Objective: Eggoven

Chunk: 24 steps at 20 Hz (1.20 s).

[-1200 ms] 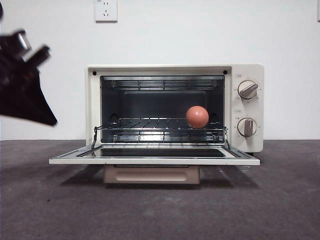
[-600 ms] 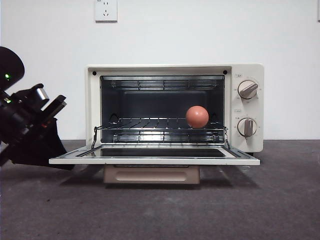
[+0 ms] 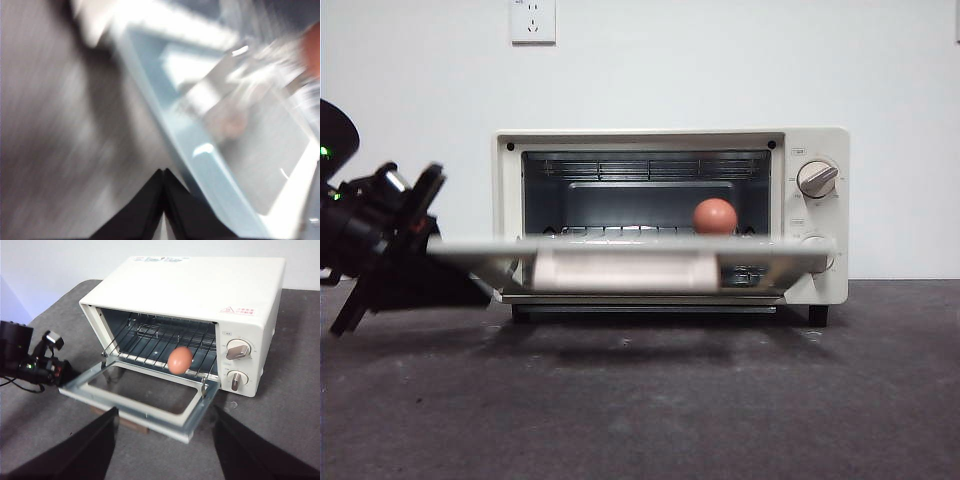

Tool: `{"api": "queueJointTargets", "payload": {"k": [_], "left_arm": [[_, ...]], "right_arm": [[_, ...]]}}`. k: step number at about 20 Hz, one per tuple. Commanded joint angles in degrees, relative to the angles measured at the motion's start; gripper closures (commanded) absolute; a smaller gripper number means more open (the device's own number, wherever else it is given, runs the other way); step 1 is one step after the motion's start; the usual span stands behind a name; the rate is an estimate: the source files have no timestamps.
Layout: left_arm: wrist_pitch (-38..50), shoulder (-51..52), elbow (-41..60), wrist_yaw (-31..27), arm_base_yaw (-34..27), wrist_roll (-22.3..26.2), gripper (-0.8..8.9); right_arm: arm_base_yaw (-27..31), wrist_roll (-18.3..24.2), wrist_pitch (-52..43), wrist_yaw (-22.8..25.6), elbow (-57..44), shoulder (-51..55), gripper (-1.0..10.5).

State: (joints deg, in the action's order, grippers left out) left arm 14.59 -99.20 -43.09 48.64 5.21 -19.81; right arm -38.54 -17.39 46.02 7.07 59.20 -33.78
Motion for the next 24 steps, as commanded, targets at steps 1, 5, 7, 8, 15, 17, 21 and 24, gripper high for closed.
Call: {"api": "queueJointTargets", "payload": {"k": [1,5,7,8,15,17,21,24], "left_arm": [[9.1,-0.6,-0.9,2.9,-0.2,-9.0,8.07],[22.7,-0.6,-1.9,2.8,-0.4,-18.0,8.07],[28.1,-0.6,-2.6,2.8,-0.4,-22.1,8.07],[29.9,-0.6,-2.9,2.8,-0.4,-23.7,8.07],[26.6,3.0,-3.0,2.9,0.4,-23.8,8.06],[23.5,5.6,-3.0,2.8,1.2,-21.2,8.06],[11.6,13.5,-3.0,0.3,3.3,-13.5,8.06],[-0.9,21.0,-3.0,-6.2,5.8,-5.7,8.06]], "right_arm": [[-0.4,0.0,-0.3,0.1,0.9,-0.2,6.5],[-0.4,0.0,0.7,0.1,0.9,-0.2,6.5],[-0.4,0.0,1.7,0.1,0.9,-0.2,6.5],[-0.4,0.0,2.1,0.1,0.9,-0.2,6.5],[-0.4,0.0,3.9,0.1,0.9,-0.2,6.5],[-0.4,0.0,4.1,0.0,0.9,-0.2,6.5],[-0.4,0.0,4.2,0.0,0.9,-0.2,6.5],[-0.4,0.0,4.2,0.0,0.9,-0.2,6.5]]}}
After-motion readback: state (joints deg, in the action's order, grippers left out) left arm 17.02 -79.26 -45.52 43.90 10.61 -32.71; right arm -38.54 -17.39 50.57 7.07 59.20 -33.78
